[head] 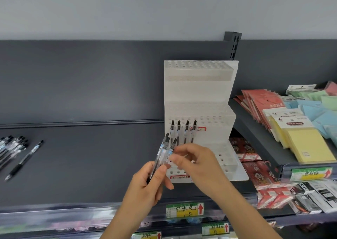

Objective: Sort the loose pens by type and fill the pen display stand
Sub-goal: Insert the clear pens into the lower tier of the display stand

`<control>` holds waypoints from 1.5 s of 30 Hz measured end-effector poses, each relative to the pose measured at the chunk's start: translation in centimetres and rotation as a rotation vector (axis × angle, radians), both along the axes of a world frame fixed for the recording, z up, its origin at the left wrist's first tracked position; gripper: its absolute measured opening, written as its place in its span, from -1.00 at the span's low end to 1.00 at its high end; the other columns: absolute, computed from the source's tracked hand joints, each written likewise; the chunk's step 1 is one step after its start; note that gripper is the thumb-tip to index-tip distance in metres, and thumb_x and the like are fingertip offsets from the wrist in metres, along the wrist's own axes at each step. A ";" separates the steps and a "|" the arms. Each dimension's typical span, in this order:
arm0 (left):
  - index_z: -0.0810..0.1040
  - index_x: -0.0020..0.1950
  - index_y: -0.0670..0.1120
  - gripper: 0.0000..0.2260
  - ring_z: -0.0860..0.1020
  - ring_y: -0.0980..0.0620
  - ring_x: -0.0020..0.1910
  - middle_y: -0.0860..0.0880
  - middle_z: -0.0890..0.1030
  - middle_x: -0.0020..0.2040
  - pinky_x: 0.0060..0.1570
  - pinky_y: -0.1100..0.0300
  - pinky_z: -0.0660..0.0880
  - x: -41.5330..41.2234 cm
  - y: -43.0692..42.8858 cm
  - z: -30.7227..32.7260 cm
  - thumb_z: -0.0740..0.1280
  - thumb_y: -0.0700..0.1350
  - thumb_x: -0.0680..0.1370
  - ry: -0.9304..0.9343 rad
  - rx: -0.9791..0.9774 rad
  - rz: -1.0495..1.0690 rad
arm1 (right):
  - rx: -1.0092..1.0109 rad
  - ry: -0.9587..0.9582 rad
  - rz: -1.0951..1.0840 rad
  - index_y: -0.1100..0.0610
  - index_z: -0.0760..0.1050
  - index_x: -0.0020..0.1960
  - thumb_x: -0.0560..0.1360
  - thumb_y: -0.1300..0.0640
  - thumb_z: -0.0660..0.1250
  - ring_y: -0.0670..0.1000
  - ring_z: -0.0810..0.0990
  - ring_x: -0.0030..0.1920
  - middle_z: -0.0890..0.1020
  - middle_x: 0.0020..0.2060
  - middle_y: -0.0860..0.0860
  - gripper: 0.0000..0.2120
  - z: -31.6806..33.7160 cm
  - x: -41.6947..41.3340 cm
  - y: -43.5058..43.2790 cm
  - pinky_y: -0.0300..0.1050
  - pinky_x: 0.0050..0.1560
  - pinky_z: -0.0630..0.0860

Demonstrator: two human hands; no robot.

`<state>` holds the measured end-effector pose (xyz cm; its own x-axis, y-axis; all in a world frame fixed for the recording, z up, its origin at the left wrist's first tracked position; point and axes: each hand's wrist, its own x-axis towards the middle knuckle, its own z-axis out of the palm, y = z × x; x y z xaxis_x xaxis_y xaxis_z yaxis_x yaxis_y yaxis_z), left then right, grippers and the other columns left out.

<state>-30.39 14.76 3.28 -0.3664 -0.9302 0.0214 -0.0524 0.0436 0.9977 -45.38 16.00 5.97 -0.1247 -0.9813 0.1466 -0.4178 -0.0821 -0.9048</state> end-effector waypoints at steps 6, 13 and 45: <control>0.51 0.07 -0.07 -0.68 0.44 0.06 -0.53 -0.12 0.67 -0.24 -0.59 0.26 0.30 -0.1 0.1 0.1 0.18 0.09 0.46 -0.002 0.013 -0.038 | 0.065 -0.294 0.025 0.03 0.55 -0.16 0.44 0.19 0.40 -0.13 0.62 -0.25 0.66 -0.26 -0.03 -0.93 -0.6 0.6 0.3 -0.29 -0.25 0.51; 0.49 0.00 -0.15 -0.70 0.58 -0.04 -0.42 -0.17 0.67 -0.25 -0.48 0.21 0.49 -0.3 0.2 0.1 0.21 0.04 0.44 0.057 0.080 -0.056 | 0.038 -0.457 0.020 0.16 0.55 -0.17 0.41 0.31 0.40 -0.09 0.58 -0.34 0.64 -0.34 -0.01 -0.92 -0.6 0.2 0.6 -0.24 -0.26 0.55; 0.60 -0.04 -0.03 -0.79 0.38 0.17 -0.47 0.06 0.56 -0.37 -0.51 0.35 0.31 1.0 -0.5 -0.8 0.16 -0.07 0.58 -0.037 -0.070 0.172 | -0.133 0.378 -0.332 0.09 0.62 -0.04 0.49 0.06 0.36 -0.24 0.49 -0.27 0.53 -0.34 -0.20 -0.87 -0.3 -6.4 -3.8 -0.36 -0.20 0.40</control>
